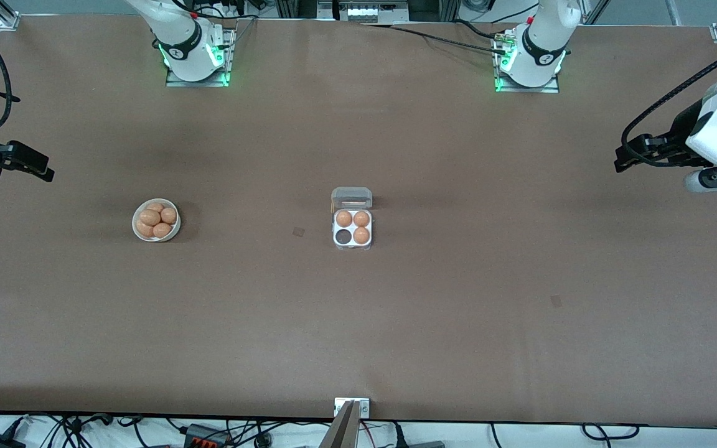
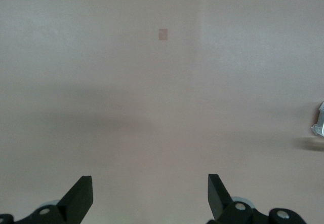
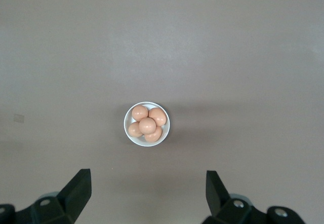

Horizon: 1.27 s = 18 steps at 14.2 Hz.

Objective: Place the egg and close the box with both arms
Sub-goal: 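Move the right gripper over the white bowl of eggs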

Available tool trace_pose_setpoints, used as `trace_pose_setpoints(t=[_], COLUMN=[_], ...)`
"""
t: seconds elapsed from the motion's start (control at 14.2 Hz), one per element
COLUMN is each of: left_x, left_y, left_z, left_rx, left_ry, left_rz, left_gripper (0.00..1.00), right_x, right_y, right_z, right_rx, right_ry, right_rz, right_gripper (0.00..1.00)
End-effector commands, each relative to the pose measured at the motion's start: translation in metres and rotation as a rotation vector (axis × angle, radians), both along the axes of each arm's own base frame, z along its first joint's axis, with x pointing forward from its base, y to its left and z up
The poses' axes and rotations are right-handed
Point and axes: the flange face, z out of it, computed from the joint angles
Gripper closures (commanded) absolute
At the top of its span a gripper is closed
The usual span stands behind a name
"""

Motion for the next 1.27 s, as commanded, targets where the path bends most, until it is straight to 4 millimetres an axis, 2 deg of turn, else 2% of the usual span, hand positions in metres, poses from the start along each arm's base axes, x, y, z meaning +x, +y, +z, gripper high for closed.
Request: trace_pose_setpoints(t=[0.0,0.28,0.77,1.05,1.2], left_x=[0.003,0.003,0.003,0.003,0.003], left_y=[0.002,0.002,0.002,0.002,0.002], left_z=[0.005,0.005,0.005,0.006,0.005], left_rx=[-0.015,-0.016,-0.015,-0.015,-0.016], left_ry=[0.0,0.0,0.0,-0.001,0.0], left_rz=[-0.005,-0.005,-0.005,-0.005,-0.005], left_gripper=[0.0,0.0,0.0,0.0,0.0], right_x=[-0.008,-0.006,0.017,0.032,0.039], right_y=[-0.001,0.0,0.011,0.017,0.019], right_z=[0.004,0.0,-0.048,-0.106,-0.145], right_rx=[0.004,0.005,0.007,0.007,0.011], right_ry=[0.001,0.012,0.072,0.167,0.226], right_rz=[0.012,0.015,0.027,0.036,0.034], right_gripper=[0.0,0.0,0.0,0.0,0.0])
